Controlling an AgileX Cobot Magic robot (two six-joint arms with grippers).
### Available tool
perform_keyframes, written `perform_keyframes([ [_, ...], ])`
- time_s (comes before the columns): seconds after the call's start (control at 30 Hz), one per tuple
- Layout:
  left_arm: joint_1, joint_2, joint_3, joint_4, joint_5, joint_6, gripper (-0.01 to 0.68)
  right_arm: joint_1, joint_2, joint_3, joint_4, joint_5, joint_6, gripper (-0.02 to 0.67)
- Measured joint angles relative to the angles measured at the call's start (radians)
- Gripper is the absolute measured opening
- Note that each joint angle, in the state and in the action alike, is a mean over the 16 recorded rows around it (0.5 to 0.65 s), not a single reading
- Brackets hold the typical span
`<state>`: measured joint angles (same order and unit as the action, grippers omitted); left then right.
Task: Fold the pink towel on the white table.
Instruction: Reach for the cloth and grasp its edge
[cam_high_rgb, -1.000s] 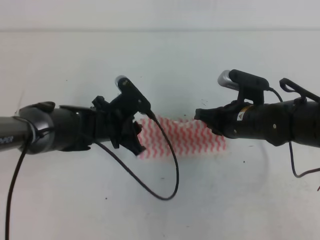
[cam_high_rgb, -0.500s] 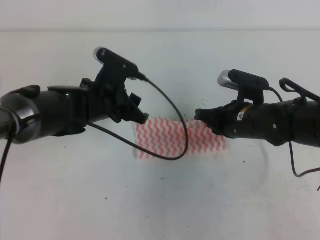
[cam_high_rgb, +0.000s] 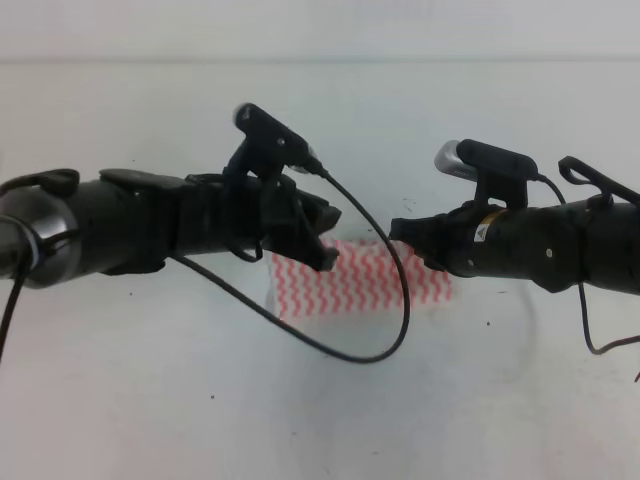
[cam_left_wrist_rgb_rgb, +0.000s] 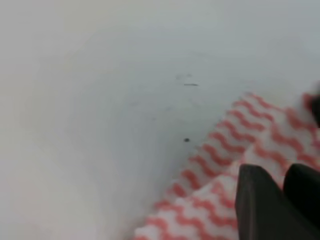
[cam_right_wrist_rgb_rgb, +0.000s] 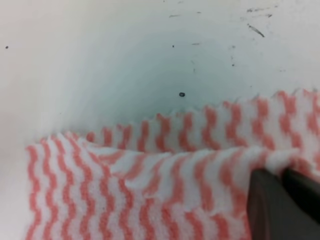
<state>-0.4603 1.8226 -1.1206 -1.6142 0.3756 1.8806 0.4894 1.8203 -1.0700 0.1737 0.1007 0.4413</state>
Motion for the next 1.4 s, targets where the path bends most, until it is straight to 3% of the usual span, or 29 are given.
perform_keyframes([
  [0.43, 0.000, 0.053, 0.000, 0.098, 0.119, 0.019, 0.001, 0.000, 0.000, 0.000, 0.000, 0.003, 0.000, -0.017],
  [1.0, -0.001, 0.120, -0.002, 0.073, 0.303, 0.172, -0.005, 0.000, 0.000, 0.000, 0.000, 0.006, 0.000, -0.017],
  [1.4, -0.002, 0.189, -0.056, 0.008, 0.324, 0.237, -0.005, 0.000, 0.000, 0.000, -0.002, 0.006, 0.000, -0.017],
])
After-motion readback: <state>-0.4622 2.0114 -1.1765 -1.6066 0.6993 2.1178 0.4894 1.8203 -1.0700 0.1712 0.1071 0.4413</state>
